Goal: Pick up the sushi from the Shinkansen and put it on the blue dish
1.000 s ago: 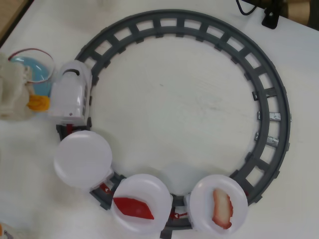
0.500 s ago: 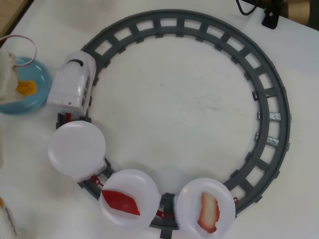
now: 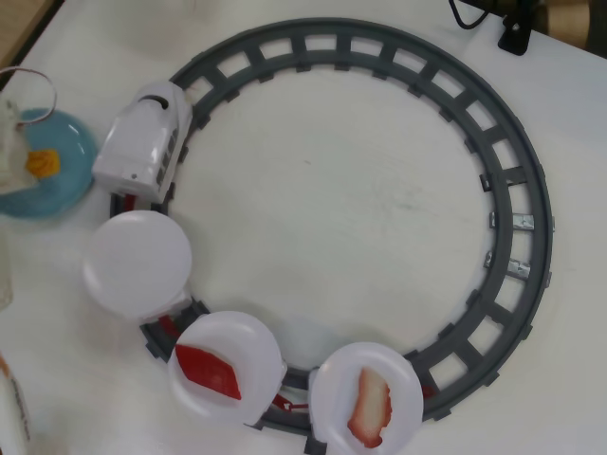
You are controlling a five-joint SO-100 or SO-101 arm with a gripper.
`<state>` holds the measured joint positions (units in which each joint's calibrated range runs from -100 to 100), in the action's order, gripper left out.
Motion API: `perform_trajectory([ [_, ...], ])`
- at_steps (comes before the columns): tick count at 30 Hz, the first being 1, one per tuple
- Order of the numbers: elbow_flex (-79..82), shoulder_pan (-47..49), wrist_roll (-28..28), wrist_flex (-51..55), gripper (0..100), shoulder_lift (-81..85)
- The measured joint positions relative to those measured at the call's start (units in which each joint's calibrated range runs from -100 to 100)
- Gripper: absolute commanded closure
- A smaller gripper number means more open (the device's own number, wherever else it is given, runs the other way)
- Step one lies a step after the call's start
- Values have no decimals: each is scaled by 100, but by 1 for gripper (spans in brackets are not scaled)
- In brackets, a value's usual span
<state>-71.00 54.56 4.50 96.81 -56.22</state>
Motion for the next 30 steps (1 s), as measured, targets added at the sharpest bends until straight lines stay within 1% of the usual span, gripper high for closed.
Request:
perform_trajectory([
  [2,0,8,0,-17,82,-76],
  [8,0,82,41,-17,69,-160],
  [11,0,82,88,-17,65,-160],
  [25,-274,82,103,134,65,-34],
  [30,439,82,103,134,65,683],
])
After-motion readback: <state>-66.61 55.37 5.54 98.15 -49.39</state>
